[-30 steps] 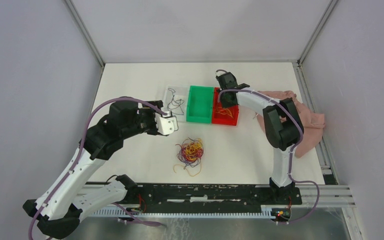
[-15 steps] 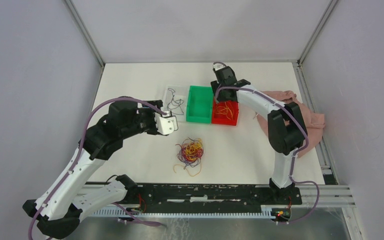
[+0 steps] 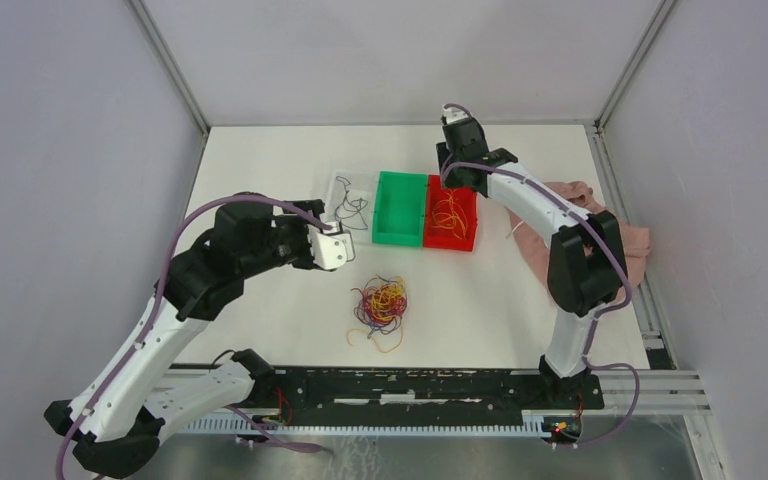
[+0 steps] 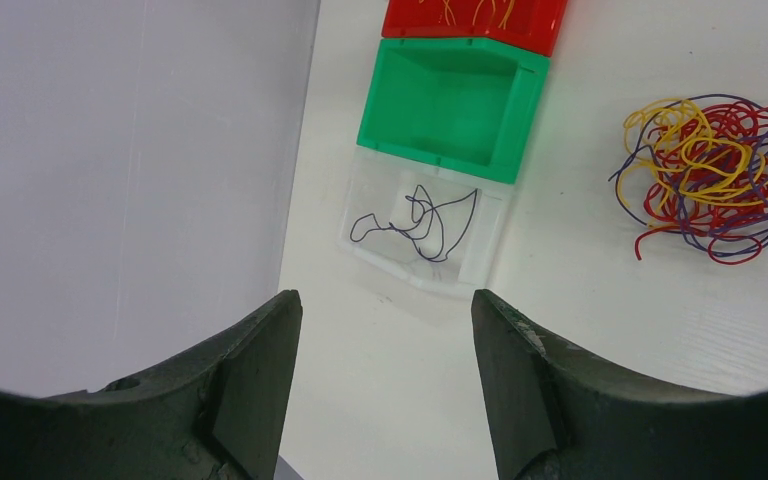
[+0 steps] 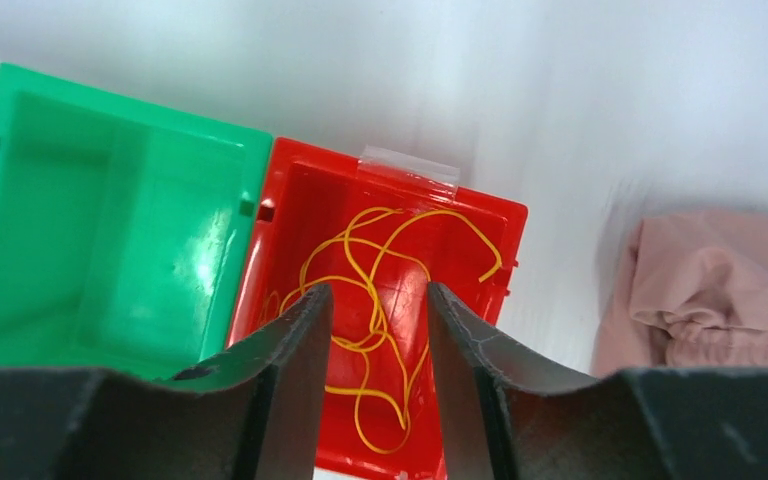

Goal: Untangle the cables
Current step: Place the cable in the bin.

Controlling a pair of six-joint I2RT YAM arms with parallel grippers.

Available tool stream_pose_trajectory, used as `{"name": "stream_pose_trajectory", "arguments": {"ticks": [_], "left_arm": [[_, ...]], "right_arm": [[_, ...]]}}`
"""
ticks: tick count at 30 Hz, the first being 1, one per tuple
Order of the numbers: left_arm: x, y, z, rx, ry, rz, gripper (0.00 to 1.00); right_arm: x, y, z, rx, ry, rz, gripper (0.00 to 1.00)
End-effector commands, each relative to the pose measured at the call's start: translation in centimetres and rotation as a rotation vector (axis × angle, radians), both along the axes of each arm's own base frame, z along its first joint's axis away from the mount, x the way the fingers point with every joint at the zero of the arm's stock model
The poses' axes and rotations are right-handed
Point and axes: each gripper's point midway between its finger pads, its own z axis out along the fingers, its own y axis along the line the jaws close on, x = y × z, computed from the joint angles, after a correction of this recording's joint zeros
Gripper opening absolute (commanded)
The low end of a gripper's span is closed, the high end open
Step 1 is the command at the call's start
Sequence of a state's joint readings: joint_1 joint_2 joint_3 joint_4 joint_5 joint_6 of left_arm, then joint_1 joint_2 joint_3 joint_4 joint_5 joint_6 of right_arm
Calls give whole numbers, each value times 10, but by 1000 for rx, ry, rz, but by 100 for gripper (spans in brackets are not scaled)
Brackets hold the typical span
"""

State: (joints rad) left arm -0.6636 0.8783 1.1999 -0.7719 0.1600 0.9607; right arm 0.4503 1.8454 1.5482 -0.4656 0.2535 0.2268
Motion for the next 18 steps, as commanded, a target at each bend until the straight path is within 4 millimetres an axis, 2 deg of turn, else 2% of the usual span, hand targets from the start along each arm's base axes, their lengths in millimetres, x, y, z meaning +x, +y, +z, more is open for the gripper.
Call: {"name": "stream_pose_trajectory", "arguments": {"ticks": [1, 7, 11, 18], "left_arm": [[-1, 0, 24, -28, -66, -12, 70], [-1, 3, 22, -23, -70, -5, 70], [-1, 3, 17, -11, -64, -6, 70], [0, 4, 12, 6, -66, -4, 70]], "right_arm": [[17, 0, -22, 36, 22, -86, 43], [35, 2, -59, 24, 32, -141, 30], [43, 11, -80, 41, 51, -135, 24], [32, 32, -107, 35, 111, -62, 19]]}}
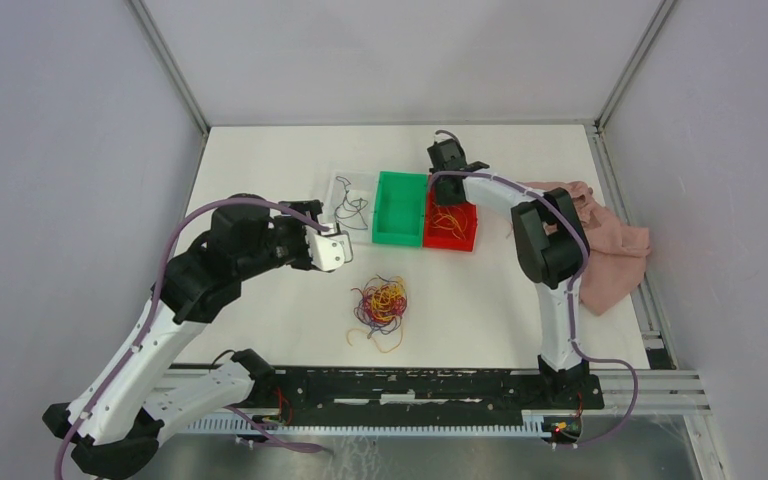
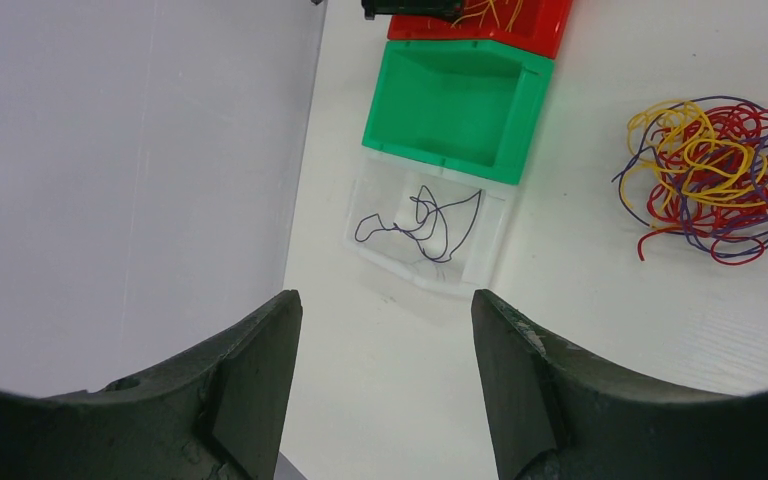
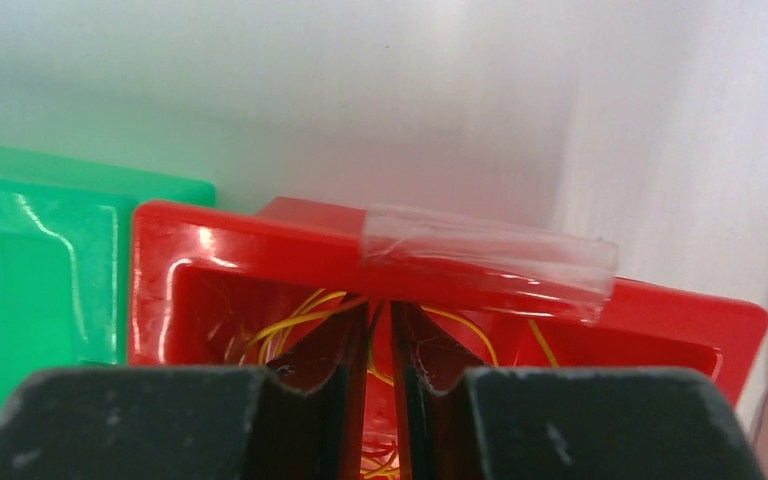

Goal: Untangle the cables
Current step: Place the cable in the bin.

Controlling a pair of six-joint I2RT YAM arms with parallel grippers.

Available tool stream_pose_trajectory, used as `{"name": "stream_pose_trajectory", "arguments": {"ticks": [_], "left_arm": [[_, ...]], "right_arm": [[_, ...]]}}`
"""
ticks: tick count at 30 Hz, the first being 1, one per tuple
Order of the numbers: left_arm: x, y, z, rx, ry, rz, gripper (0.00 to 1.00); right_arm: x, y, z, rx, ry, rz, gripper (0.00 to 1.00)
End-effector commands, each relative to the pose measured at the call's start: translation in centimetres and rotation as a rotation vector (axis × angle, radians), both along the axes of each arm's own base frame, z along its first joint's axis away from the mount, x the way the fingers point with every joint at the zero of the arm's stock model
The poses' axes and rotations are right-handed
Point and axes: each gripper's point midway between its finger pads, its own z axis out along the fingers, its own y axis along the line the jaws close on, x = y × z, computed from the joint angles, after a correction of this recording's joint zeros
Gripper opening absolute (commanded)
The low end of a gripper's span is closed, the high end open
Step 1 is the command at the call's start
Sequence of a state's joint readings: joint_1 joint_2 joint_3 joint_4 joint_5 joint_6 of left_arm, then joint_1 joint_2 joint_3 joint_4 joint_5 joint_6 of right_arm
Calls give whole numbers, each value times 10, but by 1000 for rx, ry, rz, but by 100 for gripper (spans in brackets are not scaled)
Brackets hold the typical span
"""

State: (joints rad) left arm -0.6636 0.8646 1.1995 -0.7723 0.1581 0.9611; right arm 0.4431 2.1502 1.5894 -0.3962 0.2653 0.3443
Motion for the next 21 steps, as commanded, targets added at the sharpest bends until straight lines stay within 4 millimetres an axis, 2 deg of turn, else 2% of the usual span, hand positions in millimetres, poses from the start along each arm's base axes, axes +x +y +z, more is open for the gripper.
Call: {"name": "stream_pose_trajectory", "arguments": {"ticks": [1, 3, 5, 10, 14, 18, 21], "left_arm": [[2, 2, 9, 13, -54, -5, 70], [2, 1, 9, 12, -51, -8, 70], [2, 0, 9, 10, -48, -10, 70], [2, -1, 11, 6, -50, -12, 70], [3, -1, 12, -6, -37, 1, 70], [5, -2, 7, -21, 10, 28, 71], [6, -3, 8, -30, 31, 41, 71]], "right_arm": [[11, 25, 14, 37, -61, 43, 18], [8, 25, 16, 27, -63, 43, 18], [9, 21, 27, 23, -84, 35, 23], [18, 11, 86, 51, -171, 31, 37], [18, 3, 131, 104, -233, 44, 46], [5, 3, 152, 143, -240, 71, 45], [-15, 6, 151, 205, -219, 81, 37]]}}
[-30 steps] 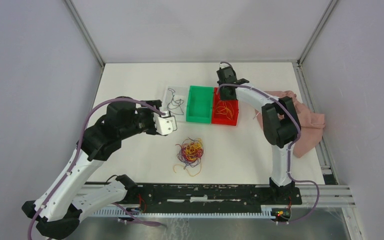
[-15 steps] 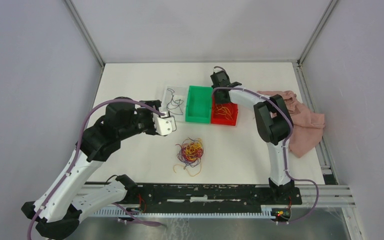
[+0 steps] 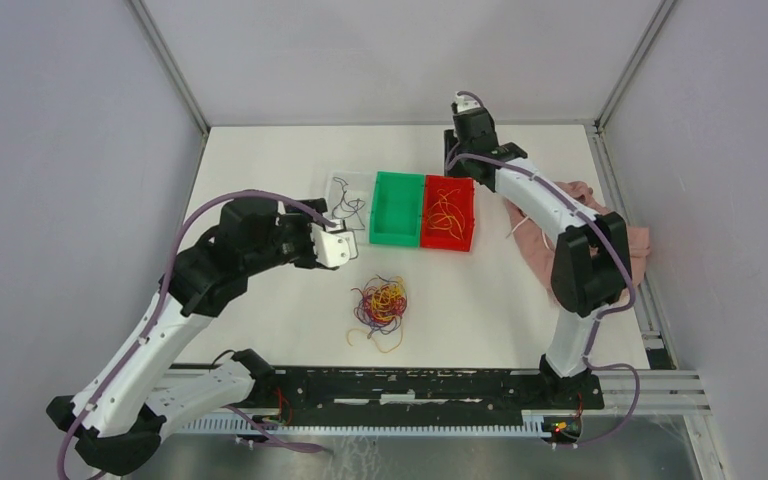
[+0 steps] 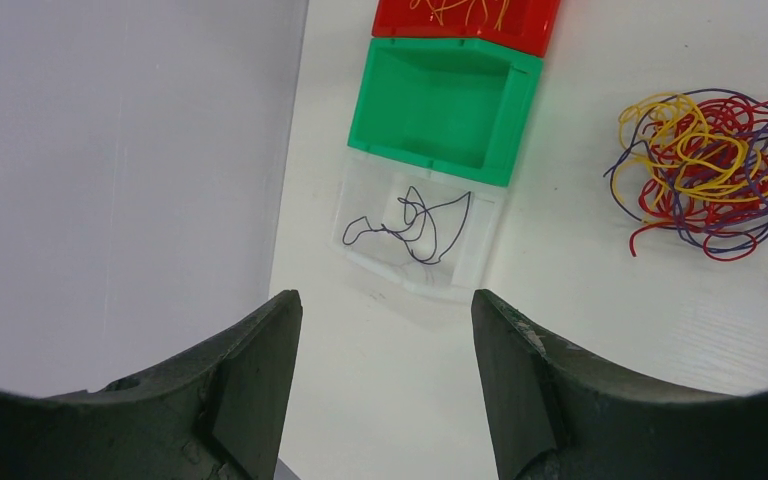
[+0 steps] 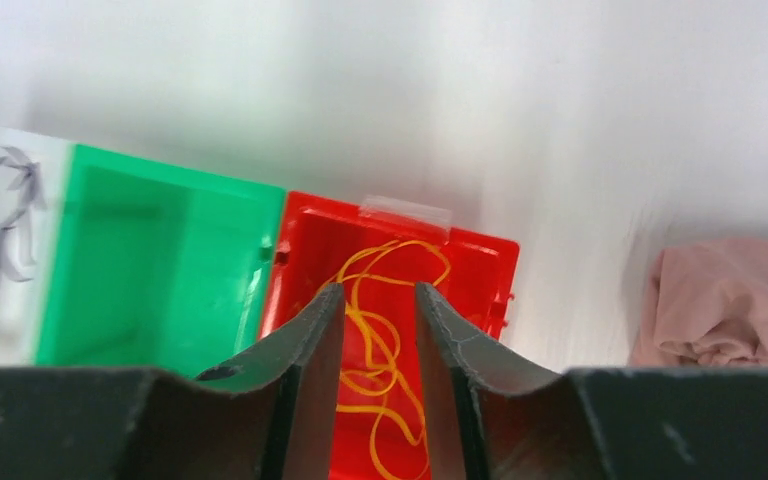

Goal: Untangle the cables
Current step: Place the cable in the bin.

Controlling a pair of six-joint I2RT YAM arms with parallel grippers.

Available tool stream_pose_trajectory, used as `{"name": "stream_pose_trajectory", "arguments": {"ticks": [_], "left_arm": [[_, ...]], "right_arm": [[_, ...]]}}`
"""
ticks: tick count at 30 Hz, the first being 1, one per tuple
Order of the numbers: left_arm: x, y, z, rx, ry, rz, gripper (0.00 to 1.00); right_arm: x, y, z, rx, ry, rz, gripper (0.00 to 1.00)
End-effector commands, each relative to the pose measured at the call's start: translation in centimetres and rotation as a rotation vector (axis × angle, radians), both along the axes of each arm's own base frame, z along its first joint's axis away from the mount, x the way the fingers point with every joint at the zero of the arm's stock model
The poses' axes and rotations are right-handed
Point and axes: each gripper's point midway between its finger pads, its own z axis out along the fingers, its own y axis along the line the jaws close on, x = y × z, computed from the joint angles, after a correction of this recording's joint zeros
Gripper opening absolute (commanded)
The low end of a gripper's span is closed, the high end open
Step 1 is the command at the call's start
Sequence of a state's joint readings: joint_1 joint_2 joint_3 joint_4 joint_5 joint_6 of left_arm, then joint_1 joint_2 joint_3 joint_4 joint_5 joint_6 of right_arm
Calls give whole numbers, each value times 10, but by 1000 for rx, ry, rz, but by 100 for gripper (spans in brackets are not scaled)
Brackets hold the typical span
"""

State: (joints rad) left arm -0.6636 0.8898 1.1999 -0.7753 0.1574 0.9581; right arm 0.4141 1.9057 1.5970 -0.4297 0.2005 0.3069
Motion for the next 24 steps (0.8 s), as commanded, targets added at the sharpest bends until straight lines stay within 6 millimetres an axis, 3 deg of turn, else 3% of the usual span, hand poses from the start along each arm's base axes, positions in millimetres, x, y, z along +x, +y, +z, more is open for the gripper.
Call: {"name": "stream_pose_trajectory", "arguments": {"ticks": [1, 4, 12, 15, 24], "left_arm": [[3, 0, 15, -49, 12, 44, 71], [4, 0, 15, -49, 20, 51, 71], [4, 3, 7, -26, 64, 76, 71], [4, 3, 0, -15, 81, 76, 72], [2, 2, -2, -10, 92, 66, 72]], "right_arm": [[-26, 11, 28, 117, -26, 43, 35], [-46, 14, 8, 168, 14, 59, 23], [-88, 28, -34, 281, 150, 118, 4], [-89, 20, -48, 263, 168, 92, 4], [-57, 5, -68, 224, 178, 26, 6]]}}
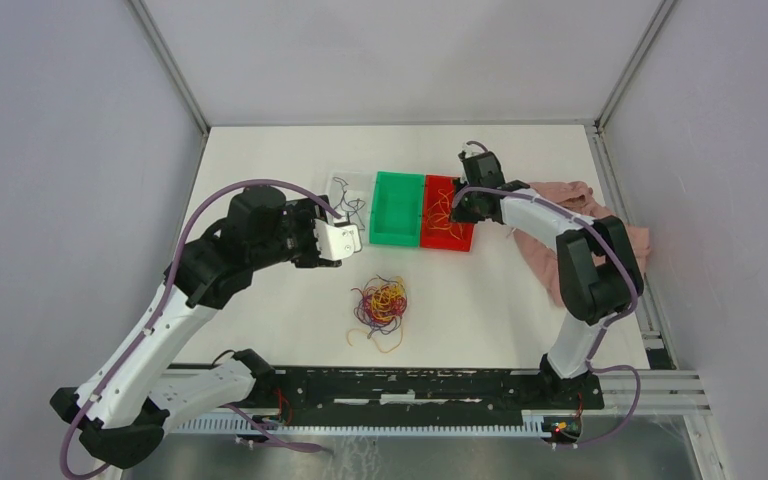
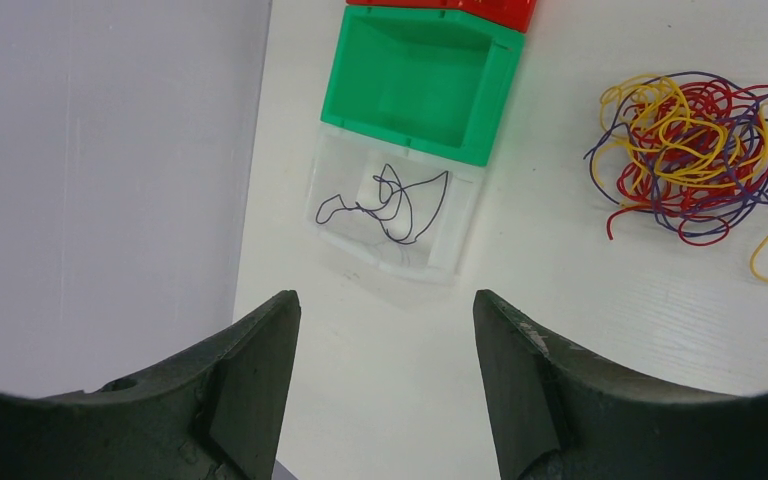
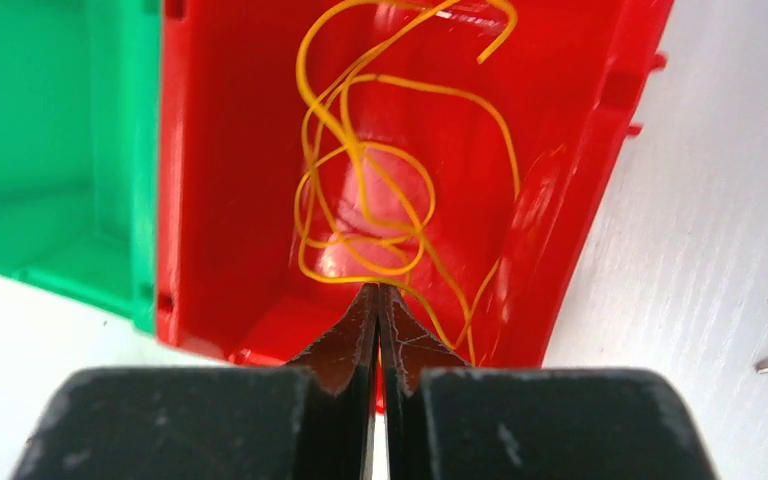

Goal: Untangle the cables
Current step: Place the cable in the bin, then untie the cable.

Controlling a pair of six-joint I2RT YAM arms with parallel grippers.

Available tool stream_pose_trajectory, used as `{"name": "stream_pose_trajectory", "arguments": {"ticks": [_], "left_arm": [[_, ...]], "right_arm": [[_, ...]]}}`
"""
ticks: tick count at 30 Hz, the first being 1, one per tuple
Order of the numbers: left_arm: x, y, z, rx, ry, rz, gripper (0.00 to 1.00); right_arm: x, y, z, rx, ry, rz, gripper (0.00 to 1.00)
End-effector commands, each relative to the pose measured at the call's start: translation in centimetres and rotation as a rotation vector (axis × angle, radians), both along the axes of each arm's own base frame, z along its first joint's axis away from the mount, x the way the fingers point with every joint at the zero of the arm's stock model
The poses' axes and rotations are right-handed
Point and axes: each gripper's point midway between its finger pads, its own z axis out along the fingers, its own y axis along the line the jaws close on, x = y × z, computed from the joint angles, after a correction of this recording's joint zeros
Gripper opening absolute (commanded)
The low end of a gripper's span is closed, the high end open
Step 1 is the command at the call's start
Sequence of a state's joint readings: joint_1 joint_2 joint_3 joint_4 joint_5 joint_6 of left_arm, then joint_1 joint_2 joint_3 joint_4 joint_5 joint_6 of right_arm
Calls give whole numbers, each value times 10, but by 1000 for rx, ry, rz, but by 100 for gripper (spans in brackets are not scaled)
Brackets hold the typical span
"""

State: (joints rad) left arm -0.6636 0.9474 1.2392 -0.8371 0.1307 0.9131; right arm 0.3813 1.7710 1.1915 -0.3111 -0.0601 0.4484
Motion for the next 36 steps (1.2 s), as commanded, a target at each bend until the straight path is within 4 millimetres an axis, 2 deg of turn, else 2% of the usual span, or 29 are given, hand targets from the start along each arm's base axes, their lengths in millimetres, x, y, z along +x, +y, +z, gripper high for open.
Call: {"name": "stream_pose_trajectory", "arguments": {"ticks": [1, 5, 8, 13, 18, 19, 20, 21, 22, 23, 24, 26, 29, 32, 34, 36], "left_arm": [[-3, 0, 11, -42, 5, 22, 72], [-3, 0, 7, -35, 10, 18, 72], [-4, -1, 2, -40, 30, 22, 72], [-7, -6, -11, -63, 99, 34, 74], [-5, -10, -18, -75, 125, 36, 77], [-4, -11, -18, -82, 128, 38, 77], [-3, -12, -17, -88, 135, 41, 77], [-3, -13, -16, -95, 141, 44, 78], [-2, -14, -14, -102, 146, 43, 80], [-2, -14, -13, -108, 150, 46, 82], [-3, -15, -10, -118, 153, 44, 82], [-2, -15, -8, -128, 152, 48, 86], [-3, -13, -7, -137, 153, 55, 87], [-7, -13, -12, -137, 162, 46, 87], [-10, -14, -17, -139, 178, 33, 87], [-15, -15, -27, -134, 196, 16, 87]], "right_arm": [[31, 3, 8, 8, -57, -23, 7], [34, 1, -6, -19, -30, -19, 9], [29, 3, 3, 1, -47, -10, 17], [11, 5, 48, 60, -124, 14, 39], [-16, 16, 102, 77, -223, 90, 67], [-23, 20, 111, 77, -234, 112, 75], [-30, 25, 120, 87, -246, 132, 92], [-36, 30, 129, 117, -260, 149, 99], [-36, 30, 135, 149, -283, 115, 99], [-33, 23, 133, 172, -277, 4, 99], [-36, 13, 124, 185, -232, -82, 99], [-38, 0, 100, 131, -163, -109, 99], [-53, 17, 84, 194, -87, -12, 100], [-68, 31, 89, 132, -164, 26, 98], [-83, 43, 91, 90, -181, 85, 88], [-100, 60, 85, 96, -159, 169, 76]]}}
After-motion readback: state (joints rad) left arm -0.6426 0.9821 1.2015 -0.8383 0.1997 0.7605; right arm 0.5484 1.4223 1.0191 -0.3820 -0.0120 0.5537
